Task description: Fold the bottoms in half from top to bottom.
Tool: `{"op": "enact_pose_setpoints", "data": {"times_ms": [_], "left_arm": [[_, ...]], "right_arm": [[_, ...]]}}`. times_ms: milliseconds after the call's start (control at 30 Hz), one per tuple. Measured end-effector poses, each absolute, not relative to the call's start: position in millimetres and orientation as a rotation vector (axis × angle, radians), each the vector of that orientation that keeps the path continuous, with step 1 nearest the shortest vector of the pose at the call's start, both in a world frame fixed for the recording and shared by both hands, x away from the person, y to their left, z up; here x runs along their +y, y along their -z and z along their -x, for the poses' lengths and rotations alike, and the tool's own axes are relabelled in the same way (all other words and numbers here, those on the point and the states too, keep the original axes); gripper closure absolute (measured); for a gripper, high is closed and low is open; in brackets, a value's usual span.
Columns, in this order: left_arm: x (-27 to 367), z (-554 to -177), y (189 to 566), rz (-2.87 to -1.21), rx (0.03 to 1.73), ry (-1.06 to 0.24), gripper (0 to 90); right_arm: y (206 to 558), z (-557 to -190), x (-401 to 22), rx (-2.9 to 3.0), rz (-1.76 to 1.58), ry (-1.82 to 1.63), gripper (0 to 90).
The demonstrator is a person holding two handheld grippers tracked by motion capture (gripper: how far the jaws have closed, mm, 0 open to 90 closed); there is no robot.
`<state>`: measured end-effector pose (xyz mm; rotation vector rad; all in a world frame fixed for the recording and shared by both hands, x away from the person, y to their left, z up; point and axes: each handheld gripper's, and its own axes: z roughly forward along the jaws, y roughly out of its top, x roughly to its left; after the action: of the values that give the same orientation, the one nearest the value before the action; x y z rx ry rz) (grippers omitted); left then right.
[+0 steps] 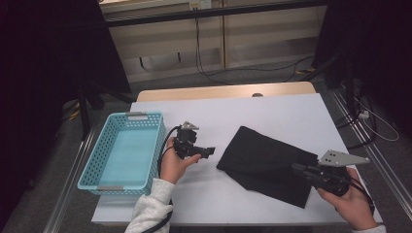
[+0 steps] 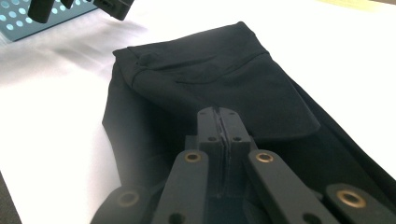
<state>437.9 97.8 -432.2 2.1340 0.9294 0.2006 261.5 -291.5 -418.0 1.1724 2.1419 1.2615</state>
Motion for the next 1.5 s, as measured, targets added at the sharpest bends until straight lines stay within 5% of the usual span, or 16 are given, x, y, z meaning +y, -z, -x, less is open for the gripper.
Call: {"op": "enact_pose_setpoints", "data": {"times_ms": [1000, 1100, 1500], "left_arm": [[92.5, -438.5, 432.0, -2.139, 0.914, -0.200, 10.3], [92.1, -438.3, 431.9, -2.140, 0.913, -0.199, 10.3], [90.8, -437.1, 432.8, -2.144, 0.913, -0.196, 10.3]], "right_arm": [[416.3, -237.0, -310.4, 2.133, -1.187, -1.253, 88.4], [414.9, -236.8, -312.0, 2.092, -1.207, -1.295, 73.8], [430.0, -278.8, -312.3, 2.052, -1.298, -1.131, 61.4]]}}
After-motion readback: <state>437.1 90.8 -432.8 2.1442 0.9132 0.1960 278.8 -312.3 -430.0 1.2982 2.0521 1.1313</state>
